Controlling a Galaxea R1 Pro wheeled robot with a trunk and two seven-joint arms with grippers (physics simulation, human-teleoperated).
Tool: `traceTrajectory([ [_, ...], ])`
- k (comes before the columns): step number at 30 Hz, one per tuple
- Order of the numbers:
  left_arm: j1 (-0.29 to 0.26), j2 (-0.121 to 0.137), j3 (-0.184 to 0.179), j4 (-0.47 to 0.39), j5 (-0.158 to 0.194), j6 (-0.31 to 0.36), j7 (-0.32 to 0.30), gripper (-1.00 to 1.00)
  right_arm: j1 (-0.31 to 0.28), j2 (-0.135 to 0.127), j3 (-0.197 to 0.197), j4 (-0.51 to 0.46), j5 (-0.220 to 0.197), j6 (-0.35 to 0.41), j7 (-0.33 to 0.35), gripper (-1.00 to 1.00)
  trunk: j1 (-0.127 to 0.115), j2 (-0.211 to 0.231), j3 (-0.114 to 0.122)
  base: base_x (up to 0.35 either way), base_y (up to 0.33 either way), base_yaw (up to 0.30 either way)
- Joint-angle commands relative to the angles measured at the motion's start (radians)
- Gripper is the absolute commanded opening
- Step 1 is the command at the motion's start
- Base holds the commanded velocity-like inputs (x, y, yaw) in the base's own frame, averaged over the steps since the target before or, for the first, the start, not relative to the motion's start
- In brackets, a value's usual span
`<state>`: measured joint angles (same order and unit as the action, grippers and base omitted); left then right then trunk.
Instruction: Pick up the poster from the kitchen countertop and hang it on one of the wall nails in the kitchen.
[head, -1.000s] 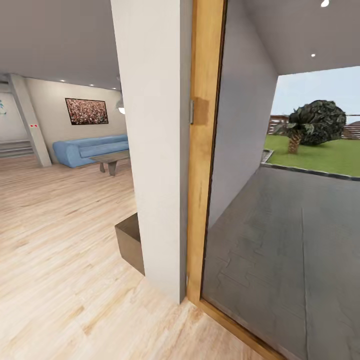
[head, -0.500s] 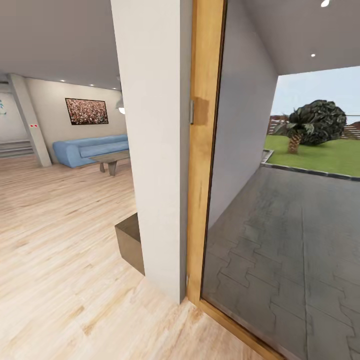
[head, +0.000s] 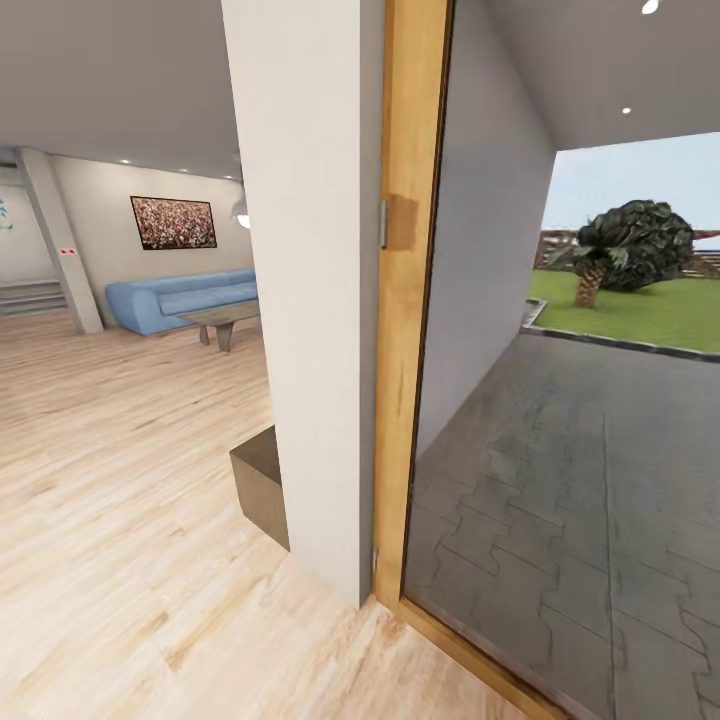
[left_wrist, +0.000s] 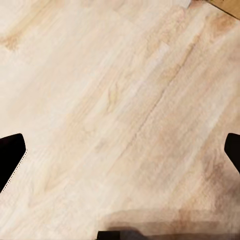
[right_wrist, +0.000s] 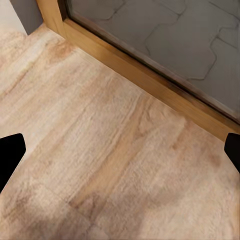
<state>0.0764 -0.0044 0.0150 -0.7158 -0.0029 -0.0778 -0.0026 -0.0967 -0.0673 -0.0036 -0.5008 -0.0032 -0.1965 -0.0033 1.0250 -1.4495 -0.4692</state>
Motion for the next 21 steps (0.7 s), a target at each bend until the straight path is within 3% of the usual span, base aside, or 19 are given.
traceTrajectory([
  [1, 0.000, 0.001, 0.002, 0.006, 0.000, -0.002, 0.000, 1.00, 0.000, 0.000, 0.000, 0.001, 0.000, -0.003, 0.000, 1.00, 0.000, 0.000, -0.001, 0.000, 0.000, 0.000],
  [12, 0.000, 0.004, 0.006, 0.019, 0.000, -0.003, 0.001, 1.00, 0.002, 0.004, 0.001, 0.002, -0.001, -0.004, -0.002, 1.00, 0.000, 0.000, -0.001, -0.001, -0.002, 0.164],
  [21, 0.000, 0.004, 0.007, 0.021, 0.001, -0.003, 0.001, 1.00, 0.002, 0.007, 0.003, 0.033, 0.002, -0.005, -0.001, 1.00, 0.000, 0.000, -0.001, -0.074, -0.197, 0.156],
])
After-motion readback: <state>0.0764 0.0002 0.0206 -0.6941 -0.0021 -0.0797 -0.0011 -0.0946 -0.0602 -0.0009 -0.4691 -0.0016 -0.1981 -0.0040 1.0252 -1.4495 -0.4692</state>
